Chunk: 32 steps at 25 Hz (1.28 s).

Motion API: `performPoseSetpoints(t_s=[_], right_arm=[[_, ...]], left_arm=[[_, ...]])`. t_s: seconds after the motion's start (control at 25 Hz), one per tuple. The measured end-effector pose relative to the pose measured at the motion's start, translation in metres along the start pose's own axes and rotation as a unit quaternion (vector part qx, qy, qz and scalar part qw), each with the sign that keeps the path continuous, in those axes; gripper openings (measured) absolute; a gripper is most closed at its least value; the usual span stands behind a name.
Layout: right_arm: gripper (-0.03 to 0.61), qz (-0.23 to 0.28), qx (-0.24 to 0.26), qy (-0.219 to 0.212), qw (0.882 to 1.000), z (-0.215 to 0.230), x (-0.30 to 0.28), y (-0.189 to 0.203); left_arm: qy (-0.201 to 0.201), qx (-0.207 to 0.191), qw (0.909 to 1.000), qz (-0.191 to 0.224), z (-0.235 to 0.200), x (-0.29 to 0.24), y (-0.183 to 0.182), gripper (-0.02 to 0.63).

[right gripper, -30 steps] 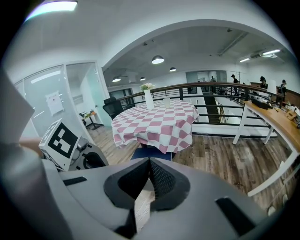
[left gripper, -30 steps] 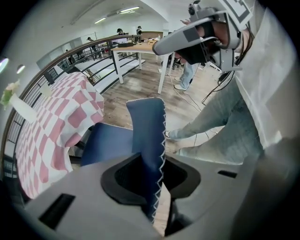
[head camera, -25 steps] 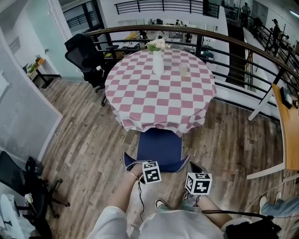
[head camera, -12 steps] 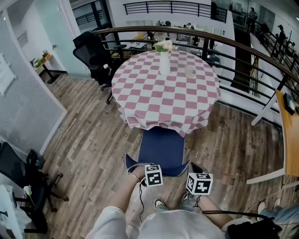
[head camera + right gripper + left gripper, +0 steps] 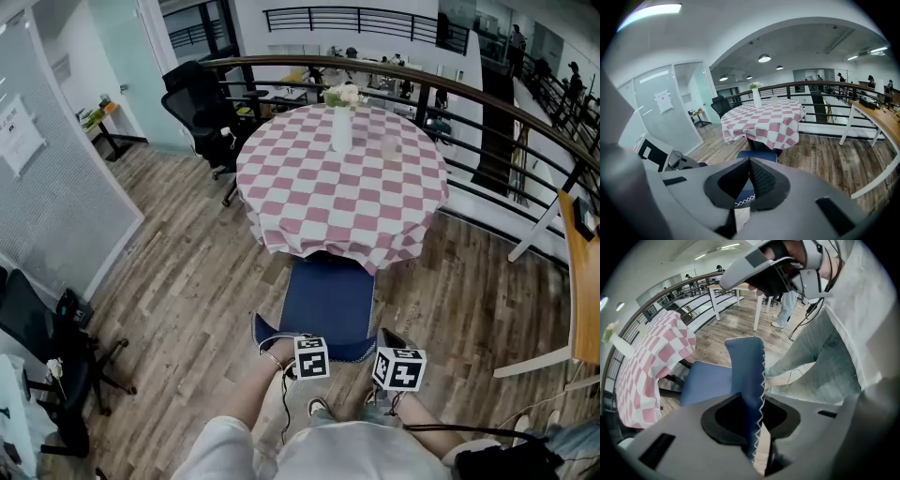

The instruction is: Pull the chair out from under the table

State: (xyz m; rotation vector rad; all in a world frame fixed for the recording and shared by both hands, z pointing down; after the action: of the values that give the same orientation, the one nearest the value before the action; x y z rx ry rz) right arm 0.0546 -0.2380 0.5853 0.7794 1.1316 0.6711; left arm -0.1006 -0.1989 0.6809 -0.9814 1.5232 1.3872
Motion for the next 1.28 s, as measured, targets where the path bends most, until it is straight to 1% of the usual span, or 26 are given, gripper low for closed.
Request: performPoseSetpoints(t_s=[0.28,1.28], right_arm=[[0.018,-0.006,-0.001,-0.007,1.000,-0.005,0.003,0.005],[0.018,-0.041,0.011,-0.065,0.997,-0.047,-0.008,0.024]], left_arm=[[0.002,0.005,1.0000,0.001,0.021,0.001,0.003,0.100],[0.016,0.024,0.9996,0.008,0.078,0.004,0.007,0.100]])
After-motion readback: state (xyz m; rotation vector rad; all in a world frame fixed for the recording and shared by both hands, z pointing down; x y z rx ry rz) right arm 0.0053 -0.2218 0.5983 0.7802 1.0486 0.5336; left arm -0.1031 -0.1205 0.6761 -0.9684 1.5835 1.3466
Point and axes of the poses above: the fingertips, and each gripper's own axes: x backward along the fingers, z to its right, y out of its underside, the point moved 4 cm from there along x, backward along the fingers, and after that the axes turned 8 degrees about z, right-handed, at the moved point
